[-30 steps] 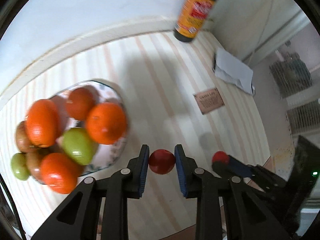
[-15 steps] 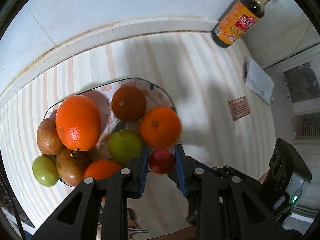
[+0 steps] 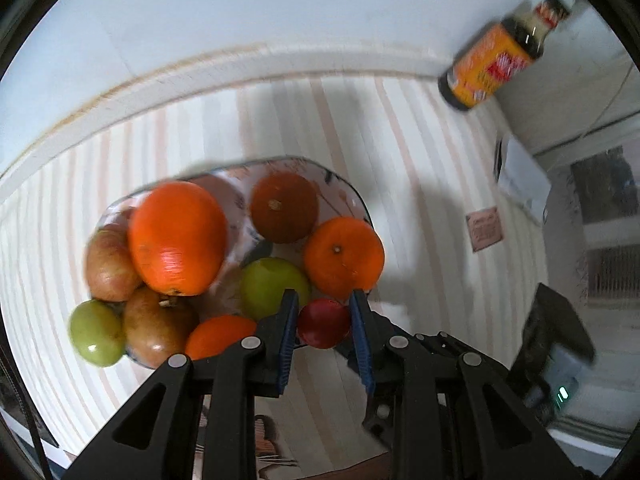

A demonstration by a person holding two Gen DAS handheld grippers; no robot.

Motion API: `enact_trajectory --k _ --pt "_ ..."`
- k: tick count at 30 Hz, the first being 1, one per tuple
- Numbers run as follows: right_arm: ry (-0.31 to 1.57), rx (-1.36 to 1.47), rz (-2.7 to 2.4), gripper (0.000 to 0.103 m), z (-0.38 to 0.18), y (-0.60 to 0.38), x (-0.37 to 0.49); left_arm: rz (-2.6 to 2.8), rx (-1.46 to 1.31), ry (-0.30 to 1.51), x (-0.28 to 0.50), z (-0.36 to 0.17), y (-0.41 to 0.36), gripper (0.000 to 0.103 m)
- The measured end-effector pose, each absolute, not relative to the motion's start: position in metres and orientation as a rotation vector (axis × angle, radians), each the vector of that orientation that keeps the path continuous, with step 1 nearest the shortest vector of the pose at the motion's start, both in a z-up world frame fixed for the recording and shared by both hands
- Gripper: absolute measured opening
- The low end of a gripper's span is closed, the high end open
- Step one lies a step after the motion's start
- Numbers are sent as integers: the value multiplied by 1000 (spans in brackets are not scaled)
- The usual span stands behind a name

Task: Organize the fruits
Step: 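Carry both cherry tomatoes to the plate and open the right tool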

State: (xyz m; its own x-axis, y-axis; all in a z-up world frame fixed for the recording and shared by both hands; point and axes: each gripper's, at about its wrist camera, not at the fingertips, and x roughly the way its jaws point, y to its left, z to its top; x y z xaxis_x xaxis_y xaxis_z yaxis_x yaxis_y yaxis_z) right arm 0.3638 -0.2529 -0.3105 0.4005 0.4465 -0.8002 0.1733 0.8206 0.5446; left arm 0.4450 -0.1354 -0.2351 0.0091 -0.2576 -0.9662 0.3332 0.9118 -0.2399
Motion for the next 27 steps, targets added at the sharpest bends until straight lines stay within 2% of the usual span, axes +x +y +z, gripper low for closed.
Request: enact_trajectory --k 5,10,19,27 --pt "1170 603 185 34 -307 -248 367 -397 -57 1397 436 -202 -78 24" --pt "1176 558 173 34 -302 -236 369 -289 -212 1335 425 -191 -11 24" --pt "1187 508 126 34 -299 -221 372 -119 -549 1302 410 -237 75 24" --pt "1189 472 83 34 -302 -216 368 -101 -747 1265 397 -279 80 24"
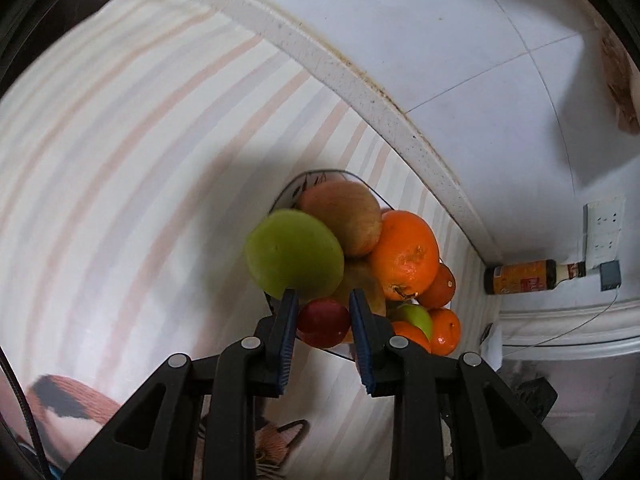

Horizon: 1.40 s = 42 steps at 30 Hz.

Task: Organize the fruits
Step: 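Carry both cherry tomatoes to the plate and open the right tool, then lower the left tool's tomato onto the plate and open it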

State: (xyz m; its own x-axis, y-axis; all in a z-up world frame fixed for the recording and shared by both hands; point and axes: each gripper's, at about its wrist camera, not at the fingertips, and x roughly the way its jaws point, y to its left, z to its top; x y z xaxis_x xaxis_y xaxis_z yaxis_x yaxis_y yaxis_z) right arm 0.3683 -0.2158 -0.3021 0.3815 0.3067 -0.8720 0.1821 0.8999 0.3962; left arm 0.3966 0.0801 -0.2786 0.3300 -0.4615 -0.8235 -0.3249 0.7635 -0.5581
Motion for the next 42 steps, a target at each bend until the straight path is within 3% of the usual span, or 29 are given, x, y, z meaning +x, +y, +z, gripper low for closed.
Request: enact_trajectory --k 10,20,22,25,34,42 --pt "1191 405 89 34 -299 -212 365 -103 -810 1203 389 -282 83 24" --pt "1196 504 111 35 -303 -220 370 -216 -637 1235 418 -243 35 24" --pt "1201 548 119 43 -304 -226 370 -249 -587 1255 427 -240 15 24" --pt "1195 587 113 70 -301 -234 370 -303 -496 1291 439 -237 -20 24" --pt "1153 669 92 71 -294 -271 365 -435 -300 1479 459 -263 -103 24" --pt "1147 693 69 71 -295 -292 363 -422 -260 1594 461 -284 -121 26"
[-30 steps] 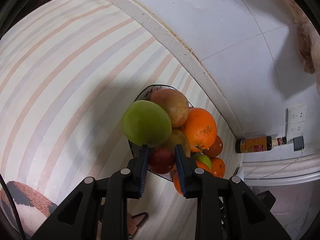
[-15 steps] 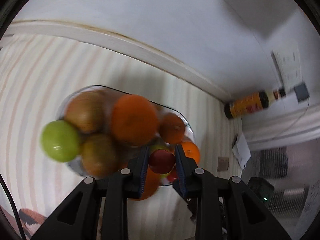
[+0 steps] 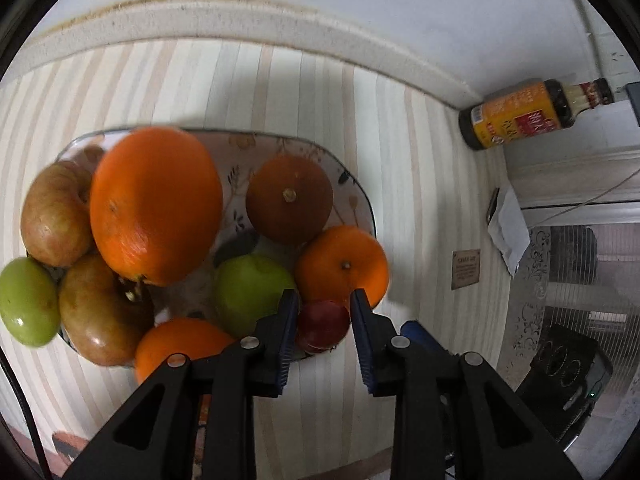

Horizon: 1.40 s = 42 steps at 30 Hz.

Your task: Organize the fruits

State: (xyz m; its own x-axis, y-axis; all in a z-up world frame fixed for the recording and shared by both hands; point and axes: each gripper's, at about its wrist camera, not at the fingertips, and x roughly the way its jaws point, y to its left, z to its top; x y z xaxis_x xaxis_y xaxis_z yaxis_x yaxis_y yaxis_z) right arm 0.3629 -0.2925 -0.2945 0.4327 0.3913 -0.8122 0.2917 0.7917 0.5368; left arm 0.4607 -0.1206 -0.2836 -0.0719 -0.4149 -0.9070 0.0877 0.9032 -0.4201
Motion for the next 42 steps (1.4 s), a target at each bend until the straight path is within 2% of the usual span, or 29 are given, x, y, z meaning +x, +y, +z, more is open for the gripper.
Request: enact_trajectory --k 2,4,5,6,9,19,30,42 --pt "1151 687 61 74 -292 -293 364 -411 -223 1575 459 -277 -123 28" --pt "1162 664 46 82 -288 -295 366 -393 -184 1544 458 -268 -125 48" --pt "1167 644 39 85 -284 -296 367 -389 -181 1537 458 -265 -123 72" --pt "1170 621 35 85 -280 -296 367 -378 -175 1526 458 -261 -122 88" --pt "1182 514 8 95 -265 -291 365 -331 -147 1459 454 -242 -111 89" --pt "1147 170 -34 96 -185 -251 328 -126 -64 1246 378 -174 -44 89" --pt "988 159 -51 96 -84 -206 215 -122 -20 1037 259 -83 3 89" --pt "838 126 -69 96 7 -155 77 -130 6 921 139 -20 35 89"
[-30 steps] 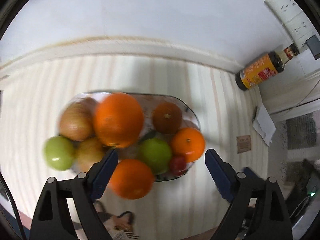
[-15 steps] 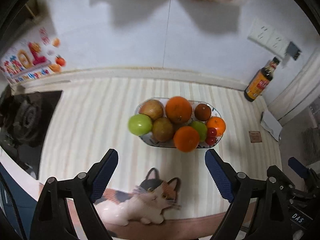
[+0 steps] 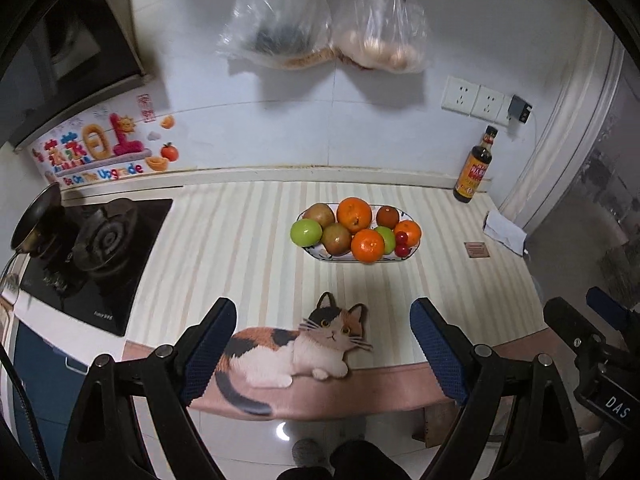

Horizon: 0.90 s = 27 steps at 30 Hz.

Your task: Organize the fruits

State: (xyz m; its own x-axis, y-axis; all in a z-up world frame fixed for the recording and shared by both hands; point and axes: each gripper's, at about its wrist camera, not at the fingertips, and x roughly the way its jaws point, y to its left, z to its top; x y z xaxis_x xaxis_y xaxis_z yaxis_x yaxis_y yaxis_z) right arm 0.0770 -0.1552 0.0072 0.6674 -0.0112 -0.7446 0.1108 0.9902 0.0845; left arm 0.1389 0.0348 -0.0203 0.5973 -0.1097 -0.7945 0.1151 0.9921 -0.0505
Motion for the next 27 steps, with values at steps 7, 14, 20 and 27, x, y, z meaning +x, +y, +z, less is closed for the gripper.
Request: enact_trajectory --k 7,14,20,27 --pt "785 104 -27 96 36 -145 39 -91 14 834 98 4 36 89" --pt "777 93 4 96 48 -149 27 -90 8 812 83 13 26 89" --pt "773 101 5 97 49 -156 30 -71 -3 796 89 14 20 89" --pt "800 113 1 99 39 -167 69 -59 10 822 120 6 17 102"
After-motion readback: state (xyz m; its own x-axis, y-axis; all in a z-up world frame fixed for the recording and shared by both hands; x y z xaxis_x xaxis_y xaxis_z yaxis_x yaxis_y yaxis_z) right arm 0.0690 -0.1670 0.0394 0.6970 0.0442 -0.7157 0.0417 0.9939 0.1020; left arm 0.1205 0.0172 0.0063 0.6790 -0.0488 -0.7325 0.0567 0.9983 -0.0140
